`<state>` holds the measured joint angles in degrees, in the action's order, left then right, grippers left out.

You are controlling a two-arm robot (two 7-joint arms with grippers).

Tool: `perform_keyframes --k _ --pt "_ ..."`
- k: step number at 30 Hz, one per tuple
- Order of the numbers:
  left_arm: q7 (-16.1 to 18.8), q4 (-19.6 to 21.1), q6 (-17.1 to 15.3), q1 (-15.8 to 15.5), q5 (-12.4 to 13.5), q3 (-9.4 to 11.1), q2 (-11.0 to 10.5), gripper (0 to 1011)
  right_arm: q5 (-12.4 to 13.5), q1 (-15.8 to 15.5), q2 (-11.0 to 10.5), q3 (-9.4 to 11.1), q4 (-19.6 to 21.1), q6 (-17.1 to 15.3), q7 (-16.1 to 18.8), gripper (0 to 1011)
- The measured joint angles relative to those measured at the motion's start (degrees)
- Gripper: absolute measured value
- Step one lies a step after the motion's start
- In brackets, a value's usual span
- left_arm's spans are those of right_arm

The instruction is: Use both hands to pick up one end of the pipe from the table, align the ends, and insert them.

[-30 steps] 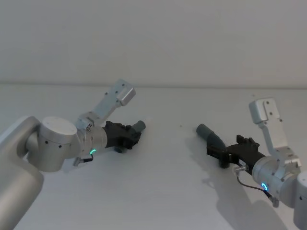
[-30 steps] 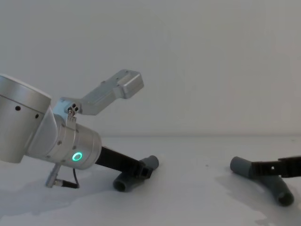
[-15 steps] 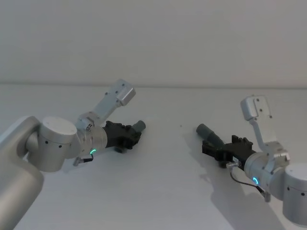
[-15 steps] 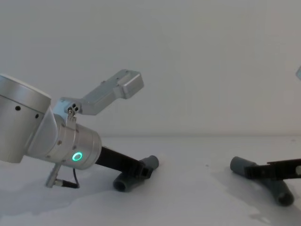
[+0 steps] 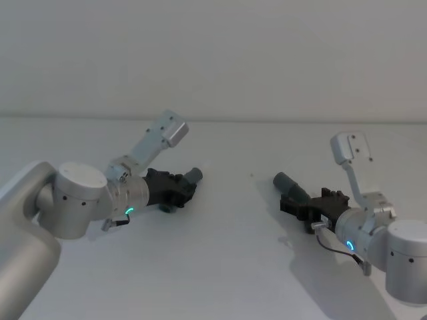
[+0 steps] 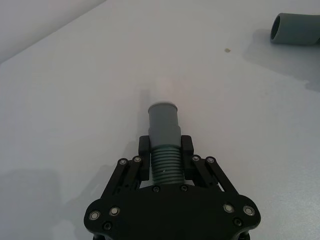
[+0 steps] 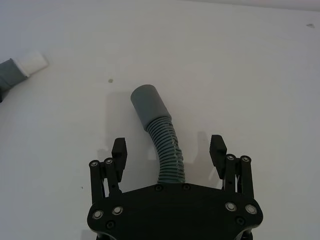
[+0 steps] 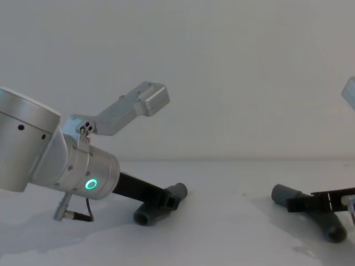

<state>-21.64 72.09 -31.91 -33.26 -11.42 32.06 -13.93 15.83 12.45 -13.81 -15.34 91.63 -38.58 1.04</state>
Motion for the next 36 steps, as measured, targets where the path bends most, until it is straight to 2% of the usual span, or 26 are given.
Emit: perform_keyframes --k 27,28,32,33,34,36 --pt "0.0 0.0 0.0 0.0 0.0 0.0 0.0 342 -1.18 0.85 1.6 0.43 -1.21 -1.91 -0.41 1000" --pt "0.0 0.0 0.0 0.0 0.01 0.01 0.0 342 -1.23 0.84 1.66 0.46 -1.21 -1.99 -0.43 953" --pt "0.0 0.0 0.0 0.0 0.01 0.0 0.0 342 -1.31 0.82 1.77 0.52 -1.21 -2.07 -0.46 879" --pt "0.0 0.0 0.0 0.0 0.01 0.0 0.0 342 -1.33 0.82 1.78 0.52 -1.21 -2.09 -0.46 822" --pt "0.0 0.0 0.0 0.0 0.01 0.0 0.0 342 -1.35 0.81 1.81 0.54 -1.21 -2.13 -0.48 822" --pt "0.0 0.0 0.0 0.0 0.01 0.01 0.0 342 -1.37 0.8 1.83 0.55 -1.21 -2.16 -0.49 745"
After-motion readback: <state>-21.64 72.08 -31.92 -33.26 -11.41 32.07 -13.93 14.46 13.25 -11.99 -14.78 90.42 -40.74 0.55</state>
